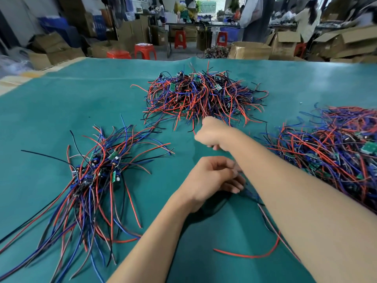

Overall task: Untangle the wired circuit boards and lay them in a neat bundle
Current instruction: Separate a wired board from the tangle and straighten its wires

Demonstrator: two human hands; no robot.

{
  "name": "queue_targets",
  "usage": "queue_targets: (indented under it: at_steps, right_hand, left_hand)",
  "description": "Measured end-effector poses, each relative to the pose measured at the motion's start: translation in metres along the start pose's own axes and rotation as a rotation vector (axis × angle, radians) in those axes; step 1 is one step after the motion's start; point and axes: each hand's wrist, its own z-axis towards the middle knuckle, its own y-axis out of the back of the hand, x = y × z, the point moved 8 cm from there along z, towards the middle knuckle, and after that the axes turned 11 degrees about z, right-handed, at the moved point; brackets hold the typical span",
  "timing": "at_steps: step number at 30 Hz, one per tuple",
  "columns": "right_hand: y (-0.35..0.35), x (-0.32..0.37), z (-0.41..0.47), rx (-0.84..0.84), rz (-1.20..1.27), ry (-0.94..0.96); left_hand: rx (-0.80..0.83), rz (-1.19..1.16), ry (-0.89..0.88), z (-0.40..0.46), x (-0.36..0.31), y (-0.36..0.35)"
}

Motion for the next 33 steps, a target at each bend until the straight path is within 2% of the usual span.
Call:
queue_targets:
  at_steps: [4, 9, 15, 18, 20, 22, 25, 27, 29, 31, 33]
  right_hand:
    - [0.028, -0.037, -0.032, 0.069, 0.129, -0.001]
    - [0.061, -0.077, -0.095, 0.001, 0.243, 0.101]
    - [0.01, -0.061, -0.153, 0.329, 0.433, 0.291]
    - [-0.006, -0.058, -0.159, 0.426, 0.403, 0.334]
    - [-0.007, -0.058, -0.159, 0.455, 0.497, 0.324]
    - [0.002, -0.064, -0.152, 0.347, 0.679, 0.276]
    - [0.025, -0.089, -0.134, -0.049, 0.837, 0.186]
    - [0.037, -0.105, -0.128, -0.249, 0.858, 0.125]
    - [0.038, -0.111, -0.126, -0.262, 0.926, 0.095]
    - [0.03, -0.104, -0.125, -0.157, 1.04, 0.12]
    - [0.027, -0.101, -0.125, -0.132, 1.117, 0.13]
  left_hand:
    - [-0.118, -0.242, 0.07, 0.004, 0.006, 0.012]
    - [-0.235, -0.452, 0.114, 0.006, 0.008, 0.02]
    - [-0.192, -0.437, 0.087, 0.007, 0.01, 0.018]
    - [-0.159, -0.389, 0.088, 0.007, 0.01, 0.017]
    - [-0.131, -0.335, 0.089, 0.006, 0.009, 0.015]
    - [-0.116, -0.285, 0.072, 0.005, 0.006, 0.014]
    - [-0.113, -0.228, 0.053, 0.004, 0.004, 0.014]
    - [-0.098, -0.155, 0.03, 0.003, 0.001, 0.011]
    - [-0.05, -0.063, 0.003, 0.001, -0.001, 0.007]
    - [0.024, 0.005, -0.026, 0.0, -0.002, 0.0]
    - [0.049, 0.048, -0.039, -0.001, -0.002, -0.003]
